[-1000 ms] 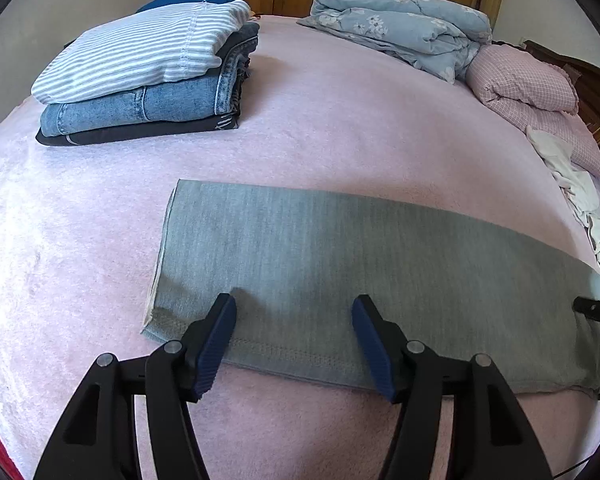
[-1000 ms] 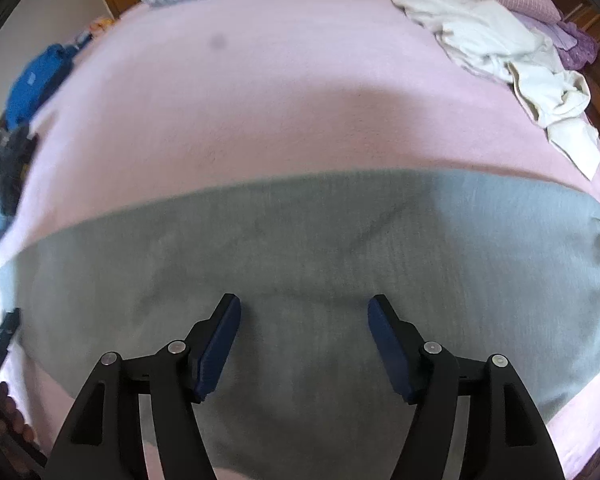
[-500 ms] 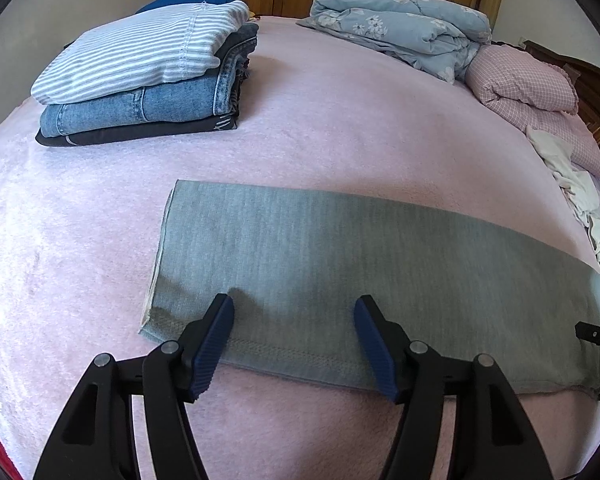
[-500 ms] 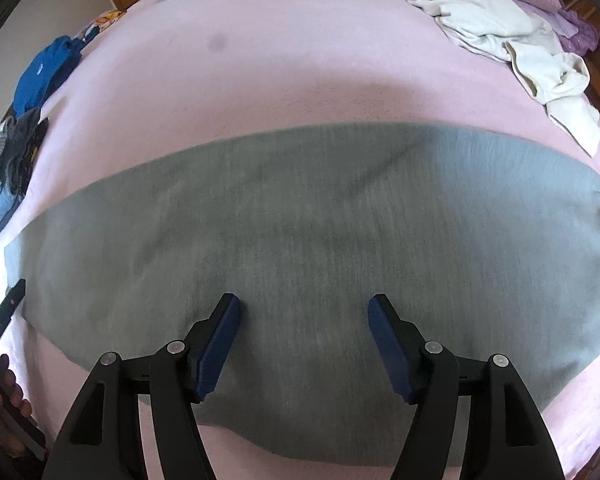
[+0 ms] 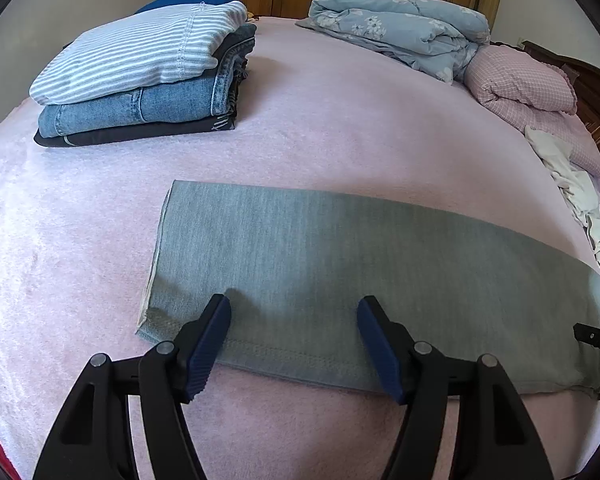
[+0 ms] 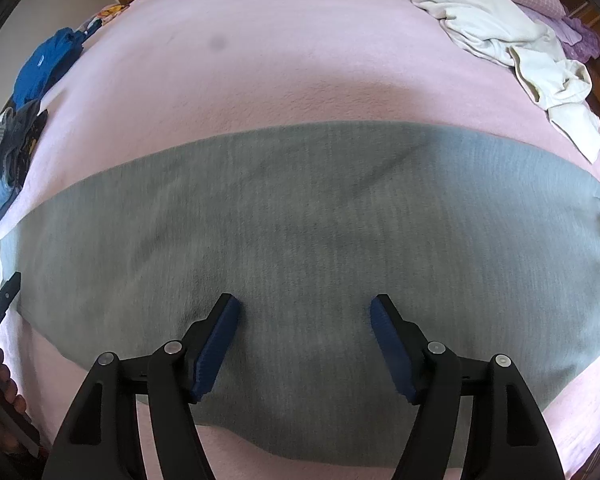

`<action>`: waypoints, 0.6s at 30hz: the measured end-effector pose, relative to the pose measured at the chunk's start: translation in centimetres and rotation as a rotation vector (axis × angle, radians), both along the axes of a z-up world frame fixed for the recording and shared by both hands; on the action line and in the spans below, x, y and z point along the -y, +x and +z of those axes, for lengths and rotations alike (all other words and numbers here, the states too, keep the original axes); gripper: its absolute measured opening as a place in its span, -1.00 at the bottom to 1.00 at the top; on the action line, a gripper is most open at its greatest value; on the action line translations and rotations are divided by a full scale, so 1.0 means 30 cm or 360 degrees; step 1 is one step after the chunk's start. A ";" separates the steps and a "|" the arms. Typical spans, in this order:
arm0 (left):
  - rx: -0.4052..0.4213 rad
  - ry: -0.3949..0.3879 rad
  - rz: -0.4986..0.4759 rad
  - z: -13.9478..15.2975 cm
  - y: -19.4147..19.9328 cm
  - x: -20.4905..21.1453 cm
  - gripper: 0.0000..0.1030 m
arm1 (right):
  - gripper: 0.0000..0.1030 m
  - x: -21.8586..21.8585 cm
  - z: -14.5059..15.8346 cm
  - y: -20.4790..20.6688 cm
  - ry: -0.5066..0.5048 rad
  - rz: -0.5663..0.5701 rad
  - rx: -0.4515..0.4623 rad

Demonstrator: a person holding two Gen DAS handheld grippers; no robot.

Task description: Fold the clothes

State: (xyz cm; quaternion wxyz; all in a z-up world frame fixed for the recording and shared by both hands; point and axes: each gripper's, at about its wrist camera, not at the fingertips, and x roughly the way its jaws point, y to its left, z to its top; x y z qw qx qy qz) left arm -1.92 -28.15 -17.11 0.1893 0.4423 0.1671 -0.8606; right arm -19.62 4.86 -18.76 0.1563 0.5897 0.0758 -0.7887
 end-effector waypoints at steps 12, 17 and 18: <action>-0.0005 0.0006 -0.0007 0.000 0.003 -0.003 0.26 | 0.38 0.005 0.035 0.021 0.0012 -0.0002 -0.0028; -0.0007 0.0004 -0.0010 -0.001 0.000 -0.004 0.29 | 0.38 0.000 0.069 0.057 -0.0059 -0.0003 -0.0100; -0.0007 0.0002 -0.0012 -0.002 0.000 -0.005 0.29 | 0.38 0.002 0.070 0.062 -0.0069 0.0002 -0.0100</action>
